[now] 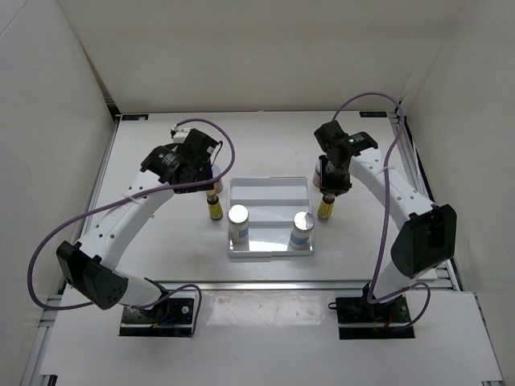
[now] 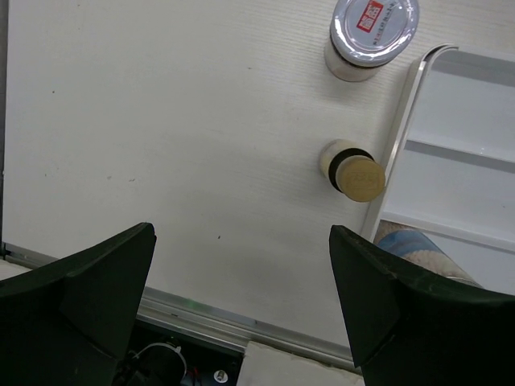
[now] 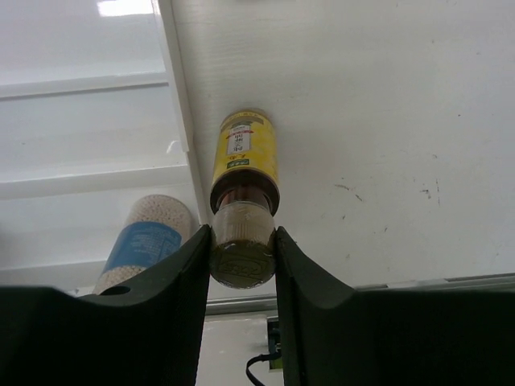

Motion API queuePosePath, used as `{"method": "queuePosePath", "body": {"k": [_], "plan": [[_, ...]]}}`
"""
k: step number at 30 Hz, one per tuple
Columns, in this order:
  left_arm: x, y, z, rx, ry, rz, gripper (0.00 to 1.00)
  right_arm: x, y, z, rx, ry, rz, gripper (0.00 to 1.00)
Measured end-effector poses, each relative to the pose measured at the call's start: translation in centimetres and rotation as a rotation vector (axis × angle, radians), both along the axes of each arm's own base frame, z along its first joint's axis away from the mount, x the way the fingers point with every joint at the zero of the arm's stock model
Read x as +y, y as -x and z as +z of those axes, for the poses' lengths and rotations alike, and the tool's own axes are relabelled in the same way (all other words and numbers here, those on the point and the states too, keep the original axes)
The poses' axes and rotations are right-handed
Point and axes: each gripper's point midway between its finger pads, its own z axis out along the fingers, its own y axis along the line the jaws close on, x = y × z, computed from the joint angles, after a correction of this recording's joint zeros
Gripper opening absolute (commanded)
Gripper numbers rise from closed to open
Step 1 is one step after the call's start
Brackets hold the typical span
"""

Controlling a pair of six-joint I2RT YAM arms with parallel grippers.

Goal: Organize the condiment bottles

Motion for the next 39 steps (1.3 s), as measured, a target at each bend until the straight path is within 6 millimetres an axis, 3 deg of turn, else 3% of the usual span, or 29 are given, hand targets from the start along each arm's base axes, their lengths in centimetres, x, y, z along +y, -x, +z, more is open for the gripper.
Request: {"method": "queuePosePath", "body": {"k": [4, 7, 11, 14, 18, 22, 28, 31, 34, 39], "plan": [[0.8, 0.1, -0.9, 0.023, -0.014, 0.022, 1.00, 0.9, -1.0, 3.1, -0.065, -0.029, 0.030, 0.00], [1.3, 0.1, -1.4, 0.035, -0.020, 0.039, 1.00, 2.4, -2.1, 6.5, -0.155, -0.079, 0.067, 0.00], [1.5, -0.4, -1.5, 0.030, -0.019, 0.048, 1.00, 5.0, -1.6, 9.0, -0.214, -0.140, 0.142, 0.00], [1.6, -0.7, -2.0, 0.042, -0.026, 0.054, 1.00, 6.7, -0.7, 8.5, -0.190, -0.151, 0.193, 0.00], [1.9, -1.3, -2.6, 0.059, -0.037, 0.063, 1.00, 8.3, 0.0, 5.8, -0.118, -0.149, 0.228, 0.00], [2.1, -1.5, -2.7, 0.060, -0.041, 0.068, 1.00, 8.3, 0.1, 2.6, -0.041, -0.113, 0.213, 0.00], [2.2, -1.7, -2.8, 0.062, -0.039, 0.068, 1.00, 7.7, 0.3, 0.0, -0.004, -0.076, 0.204, 0.01], [2.1, -1.9, -3.0, 0.067, -0.037, 0.067, 1.00, 7.7, 0.3, -0.4, 0.000, -0.067, 0.203, 0.58], [1.7, -2.1, -3.3, 0.069, -0.027, 0.062, 1.00, 7.7, 0.0, -0.3, -0.013, -0.068, 0.197, 0.98], [0.8, -2.8, -3.9, 0.078, 0.002, 0.038, 1.00, 7.3, -0.7, 0.3, -0.048, -0.041, 0.191, 1.00]]}}
